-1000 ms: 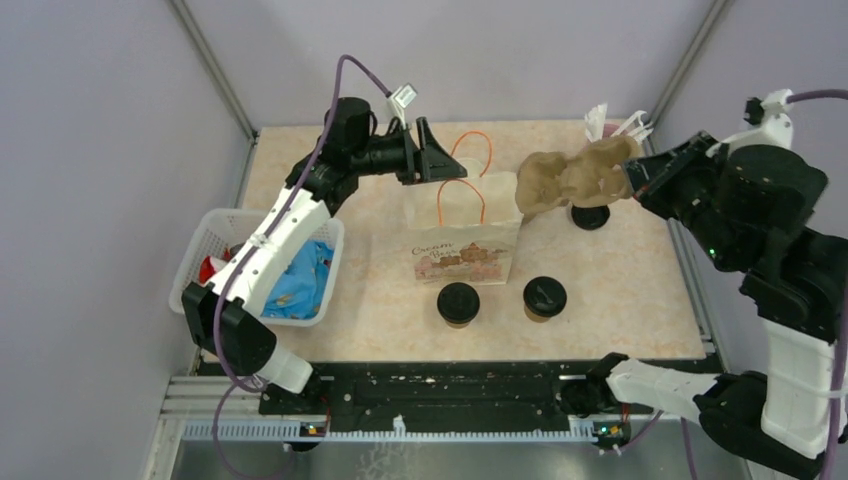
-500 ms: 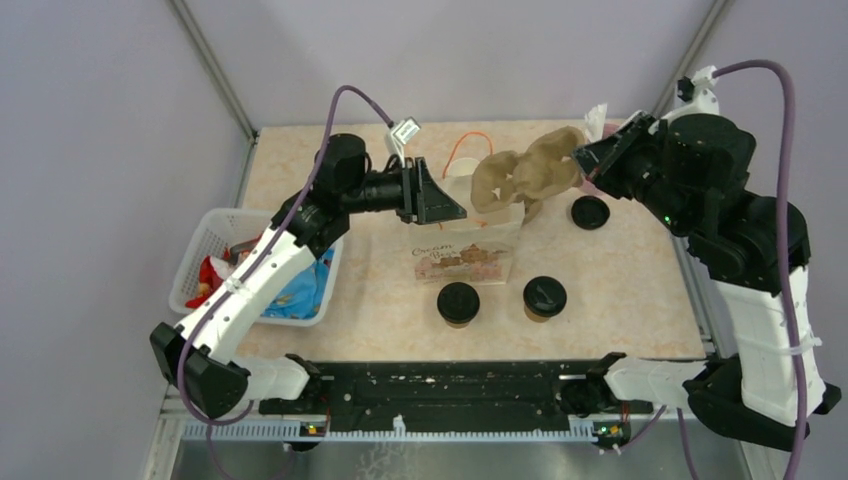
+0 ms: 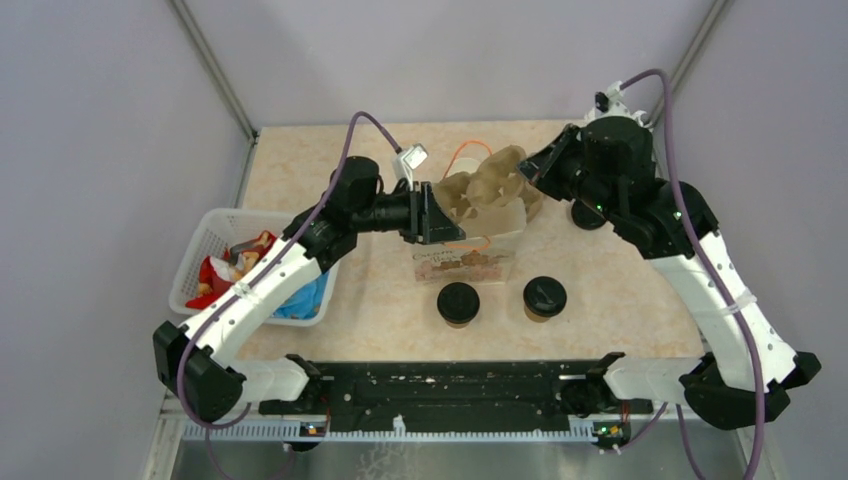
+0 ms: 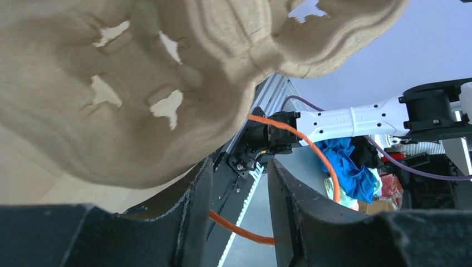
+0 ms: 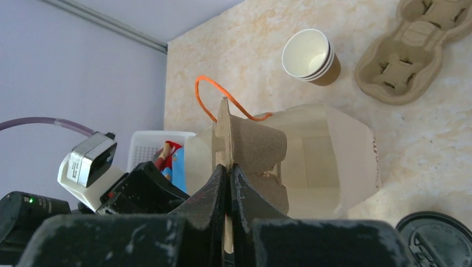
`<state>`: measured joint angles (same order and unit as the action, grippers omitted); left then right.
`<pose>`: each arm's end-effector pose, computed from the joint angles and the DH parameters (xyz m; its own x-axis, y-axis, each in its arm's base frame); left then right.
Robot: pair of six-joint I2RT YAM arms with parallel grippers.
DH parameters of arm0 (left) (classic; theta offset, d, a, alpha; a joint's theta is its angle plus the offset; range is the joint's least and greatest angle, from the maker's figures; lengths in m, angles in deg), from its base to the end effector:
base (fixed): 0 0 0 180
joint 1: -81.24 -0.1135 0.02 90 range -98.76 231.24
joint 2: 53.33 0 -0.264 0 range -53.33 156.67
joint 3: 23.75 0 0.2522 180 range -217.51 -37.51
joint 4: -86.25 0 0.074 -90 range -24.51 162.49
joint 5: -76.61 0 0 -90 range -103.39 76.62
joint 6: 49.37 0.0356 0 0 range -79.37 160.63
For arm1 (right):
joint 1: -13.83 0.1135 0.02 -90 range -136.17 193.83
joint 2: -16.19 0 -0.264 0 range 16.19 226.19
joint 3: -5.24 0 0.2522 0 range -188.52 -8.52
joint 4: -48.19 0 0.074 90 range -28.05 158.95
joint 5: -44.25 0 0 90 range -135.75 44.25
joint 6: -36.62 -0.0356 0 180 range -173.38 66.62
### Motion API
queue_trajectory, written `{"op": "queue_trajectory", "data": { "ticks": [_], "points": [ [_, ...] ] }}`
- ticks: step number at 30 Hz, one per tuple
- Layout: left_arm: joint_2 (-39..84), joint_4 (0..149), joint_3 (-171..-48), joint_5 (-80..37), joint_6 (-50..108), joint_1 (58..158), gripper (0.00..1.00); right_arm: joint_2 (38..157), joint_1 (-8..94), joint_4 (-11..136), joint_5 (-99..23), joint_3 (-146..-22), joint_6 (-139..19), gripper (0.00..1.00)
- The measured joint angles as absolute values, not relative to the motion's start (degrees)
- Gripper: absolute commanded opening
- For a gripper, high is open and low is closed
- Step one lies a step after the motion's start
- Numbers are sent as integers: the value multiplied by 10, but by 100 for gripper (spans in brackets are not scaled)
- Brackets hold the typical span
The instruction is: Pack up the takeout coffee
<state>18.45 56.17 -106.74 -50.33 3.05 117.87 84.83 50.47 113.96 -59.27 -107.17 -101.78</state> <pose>0.2134 -0.1853 0.3802 -0.7748 -0.0313 -0.6314 0.5813 0.3571 -0.7311 0.1708 0.1167 0.4931 -0.5034 0.5317 -0.6811 -0.0450 0.7710 0.6352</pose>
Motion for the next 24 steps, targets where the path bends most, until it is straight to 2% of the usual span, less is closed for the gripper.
{"op": "queue_trajectory", "data": {
  "ticks": [8,13,17,24],
  "points": [
    [174,562,-1062,-493,31,1182,47,850,522,1074,-606,-1008,-1032,0],
    [173,553,-1068,-482,32,1185,60,854,546,1054,-613,-995,-1045,0],
    [177,497,-1124,-433,32,1185,78,854,559,1039,-620,-978,-1053,0],
    [164,398,-1252,-293,27,1181,90,849,561,1007,-624,-920,-1071,0]
  ]
}}
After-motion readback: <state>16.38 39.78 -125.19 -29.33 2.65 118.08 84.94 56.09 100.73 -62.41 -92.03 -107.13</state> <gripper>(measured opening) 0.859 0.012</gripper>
